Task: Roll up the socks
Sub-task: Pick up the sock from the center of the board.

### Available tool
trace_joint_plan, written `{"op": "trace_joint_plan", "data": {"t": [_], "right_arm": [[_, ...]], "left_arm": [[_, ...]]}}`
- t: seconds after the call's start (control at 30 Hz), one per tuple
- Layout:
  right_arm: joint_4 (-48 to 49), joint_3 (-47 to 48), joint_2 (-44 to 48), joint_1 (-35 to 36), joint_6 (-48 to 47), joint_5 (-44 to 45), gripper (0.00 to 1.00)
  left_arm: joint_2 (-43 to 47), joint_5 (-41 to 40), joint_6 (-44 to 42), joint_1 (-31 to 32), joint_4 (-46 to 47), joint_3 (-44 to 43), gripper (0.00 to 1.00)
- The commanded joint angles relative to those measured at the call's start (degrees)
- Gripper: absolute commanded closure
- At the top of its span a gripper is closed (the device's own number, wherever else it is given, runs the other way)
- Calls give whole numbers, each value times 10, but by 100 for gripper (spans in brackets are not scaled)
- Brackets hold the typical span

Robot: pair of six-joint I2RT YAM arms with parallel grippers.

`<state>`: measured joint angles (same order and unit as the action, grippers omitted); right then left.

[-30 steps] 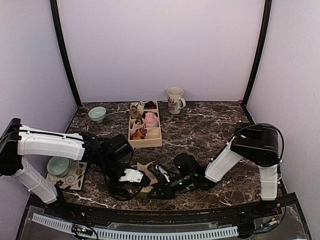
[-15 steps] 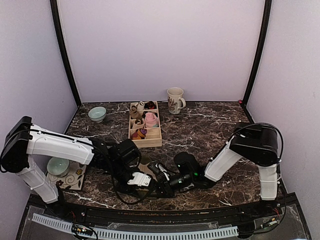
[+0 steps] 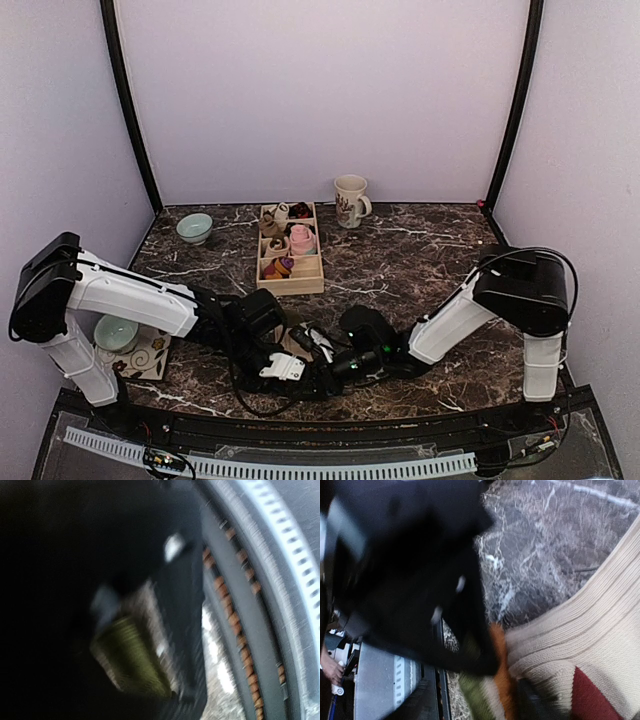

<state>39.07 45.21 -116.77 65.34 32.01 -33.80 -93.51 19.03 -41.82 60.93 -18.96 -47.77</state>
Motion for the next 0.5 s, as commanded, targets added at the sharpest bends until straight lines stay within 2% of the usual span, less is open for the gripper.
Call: {"op": "trace_joint_plan", "data": {"t": [0.0, 0.1, 0.23, 0.47], "right_arm": [[-231, -52, -25, -1, -2, 169, 1], [-260, -68, 34, -2, -2, 232, 1], [-323, -87, 111, -3, 24, 365, 1], [-457, -106, 190, 1, 72, 500, 1]], "left_arm": [[-49, -10, -3, 5, -12, 17, 100], [-51, 3, -4, 4, -14, 19, 100], [-72, 15, -7, 4, -30, 6, 100], [-105, 29, -5, -13, -50, -24, 100]]}}
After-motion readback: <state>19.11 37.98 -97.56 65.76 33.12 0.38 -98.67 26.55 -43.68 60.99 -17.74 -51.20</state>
